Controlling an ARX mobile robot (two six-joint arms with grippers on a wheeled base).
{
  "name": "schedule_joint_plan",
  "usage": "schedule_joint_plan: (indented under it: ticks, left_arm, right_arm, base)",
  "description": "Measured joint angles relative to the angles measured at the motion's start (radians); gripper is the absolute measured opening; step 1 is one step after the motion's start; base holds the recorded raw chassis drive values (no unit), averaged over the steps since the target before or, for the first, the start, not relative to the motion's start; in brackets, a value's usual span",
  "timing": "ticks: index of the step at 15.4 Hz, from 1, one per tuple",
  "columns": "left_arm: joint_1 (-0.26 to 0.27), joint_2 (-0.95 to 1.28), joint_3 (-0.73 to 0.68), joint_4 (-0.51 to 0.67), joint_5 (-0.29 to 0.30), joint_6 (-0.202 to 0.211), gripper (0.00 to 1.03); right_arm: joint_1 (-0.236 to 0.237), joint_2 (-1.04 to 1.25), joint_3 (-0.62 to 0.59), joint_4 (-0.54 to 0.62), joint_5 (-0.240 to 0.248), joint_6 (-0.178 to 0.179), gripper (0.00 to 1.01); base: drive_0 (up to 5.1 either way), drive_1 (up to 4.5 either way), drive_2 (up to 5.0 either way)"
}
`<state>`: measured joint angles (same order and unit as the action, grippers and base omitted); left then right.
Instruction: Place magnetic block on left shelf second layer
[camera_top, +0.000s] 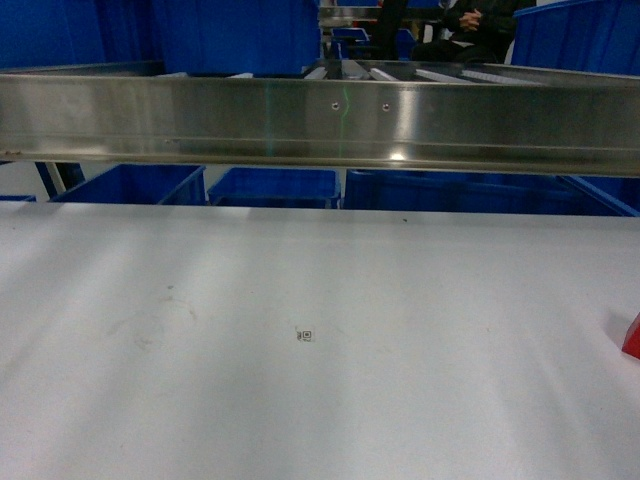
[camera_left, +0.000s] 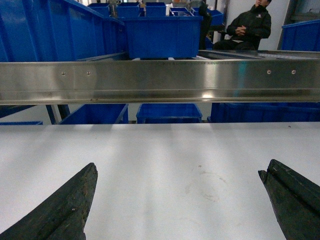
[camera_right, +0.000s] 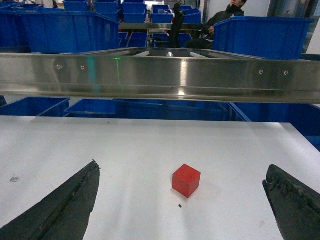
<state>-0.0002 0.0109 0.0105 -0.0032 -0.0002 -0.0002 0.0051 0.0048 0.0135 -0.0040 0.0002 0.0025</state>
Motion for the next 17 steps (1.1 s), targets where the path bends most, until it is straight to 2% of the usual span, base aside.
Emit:
schedule_joint_plan:
  ticks: [3,4,5,6,7,8,9,10,11,14,15,16,17]
  left_arm:
    - [0.0,0.0,0.0,0.0,0.0,0.0,0.98]
    - [0.0,0.0,0.0,0.0,0.0,0.0,0.98]
    - [0.0,0.0,0.0,0.0,0.0,0.0,0.98]
    - [0.0,0.0,0.0,0.0,0.002,0.0,0.98]
    - [0.0,0.0,0.0,0.0,-0.001,0.0,0.98]
    - [0.0,0.0,0.0,0.0,0.0,0.0,0.98]
    - [0.0,0.0,0.0,0.0,0.0,0.0,0.98]
    - [0.0,0.0,0.0,0.0,0.0,0.0,0.98]
    - [0.0,0.0,0.0,0.0,0.0,0.0,0.98]
    - [0.0,0.0,0.0,0.0,0.0,0.0,0.98]
    - [0.0,0.0,0.0,0.0,0.0,0.0,0.98]
    - [0.0,0.0,0.0,0.0,0.0,0.0,0.98]
    - [0.0,0.0,0.0,0.0,0.0,0.0,0.98]
  right_arm:
    - [0.0,0.0,0.0,0.0,0.0,0.0,0.98]
    - [0.021,0.043,0.001,0.072,0.032,0.005,0.98]
    - [0.101,0.277,0.034,0.301,0.087,0.033,0.98]
    - [0.108,0.595,0.129,0.498,0.064,0.077,0.98]
    - [0.097,0.845,0.262,0.609,0.066,0.117,0.98]
    - [0.093,1.092,0.449,0.625,0.084,0.147,0.98]
    - [0.094,1.302,0.602,0.64,0.12,0.143,0.98]
    - [0.094,1.441,0.677,0.636,0.129,0.137,0.98]
    - [0.094,1.495,0.669,0.615,0.131,0.135,0.98]
    - [0.093,1.471,0.664,0.63,0.141,0.135,0.98]
    - [0.09,1.476,0.645,0.6,0.166,0.149,0.98]
    - [0.085,1.518,0.621,0.558,0.179,0.181,0.98]
    - [0.071,1.603,0.599,0.563,0.221,0.215,0.98]
  base:
    - [0.0,0.0,0.0]
    - [0.0,0.0,0.0]
    - [0.0,0.0,0.0]
    - [0.0,0.0,0.0]
    - [0.0,0.0,0.0]
    - [0.0,0.0,0.0]
    - [0.0,0.0,0.0]
    - [0.0,0.0,0.0]
    - [0.0,0.0,0.0]
    - [0.0,0.0,0.0]
    - [0.0,0.0,0.0]
    - [0.0,0.0,0.0]
    - [0.0,0.0,0.0]
